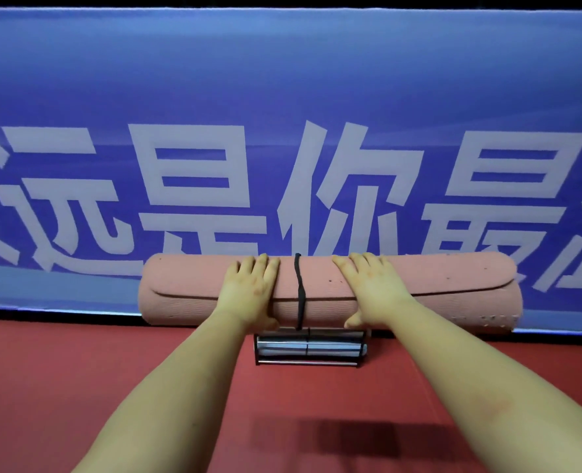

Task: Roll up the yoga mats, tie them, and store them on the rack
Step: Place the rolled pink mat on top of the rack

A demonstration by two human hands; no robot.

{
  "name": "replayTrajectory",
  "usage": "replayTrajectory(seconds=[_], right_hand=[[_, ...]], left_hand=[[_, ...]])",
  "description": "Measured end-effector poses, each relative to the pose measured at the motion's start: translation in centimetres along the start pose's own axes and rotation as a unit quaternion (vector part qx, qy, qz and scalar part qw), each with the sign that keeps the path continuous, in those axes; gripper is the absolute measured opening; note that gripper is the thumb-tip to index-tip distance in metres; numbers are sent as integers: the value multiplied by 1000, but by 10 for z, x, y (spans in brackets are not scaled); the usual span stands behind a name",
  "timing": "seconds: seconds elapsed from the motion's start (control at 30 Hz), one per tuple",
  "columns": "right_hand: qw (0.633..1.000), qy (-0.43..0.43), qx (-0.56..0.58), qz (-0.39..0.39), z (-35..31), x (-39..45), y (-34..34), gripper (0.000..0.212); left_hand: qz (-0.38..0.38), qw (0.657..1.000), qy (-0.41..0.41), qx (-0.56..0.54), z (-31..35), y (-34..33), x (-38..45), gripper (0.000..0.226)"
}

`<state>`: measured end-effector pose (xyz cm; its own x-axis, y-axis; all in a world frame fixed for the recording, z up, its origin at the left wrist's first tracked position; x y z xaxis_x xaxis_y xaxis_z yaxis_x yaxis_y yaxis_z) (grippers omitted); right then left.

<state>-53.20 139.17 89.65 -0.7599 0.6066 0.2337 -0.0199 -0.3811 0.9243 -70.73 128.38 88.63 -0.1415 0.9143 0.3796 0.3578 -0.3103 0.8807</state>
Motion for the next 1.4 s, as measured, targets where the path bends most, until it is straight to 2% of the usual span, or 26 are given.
replayTrajectory(seconds=[0.2, 0.4, 0.8, 1.03, 1.17, 1.4], right_hand=[[1000, 10, 17, -9, 63, 130, -53, 121], [999, 24, 19, -28, 91, 240, -111, 120], [994, -37, 10, -101, 144, 443, -254, 116], [984, -46, 59, -164, 154, 487, -366, 114], [973, -33, 77, -213, 162, 512, -433, 112], [968, -6, 117, -222, 166, 539, -535, 110]], left_hand=[[-16, 1000, 19, -10, -12, -59, 132, 109], [-42, 999, 26, -21, -39, -133, 231, 111], [-72, 993, -34, -89, -75, -320, 441, 110], [-148, 982, -71, -98, -56, -427, 488, 112], [-188, 977, -40, -95, -40, -495, 506, 116], [-229, 964, -14, -133, -12, -593, 514, 125]])
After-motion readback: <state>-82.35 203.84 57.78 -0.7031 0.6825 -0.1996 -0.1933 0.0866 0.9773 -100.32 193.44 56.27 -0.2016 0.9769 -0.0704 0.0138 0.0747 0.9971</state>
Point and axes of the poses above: each hand's wrist, its own x-axis towards the middle knuckle, its own y-axis out of the back of the hand, z = x × y, the point moved 3 cm from there along x, towards the middle knuckle, and after that the axes turned 7 degrees about z, right-handed, at the moved point
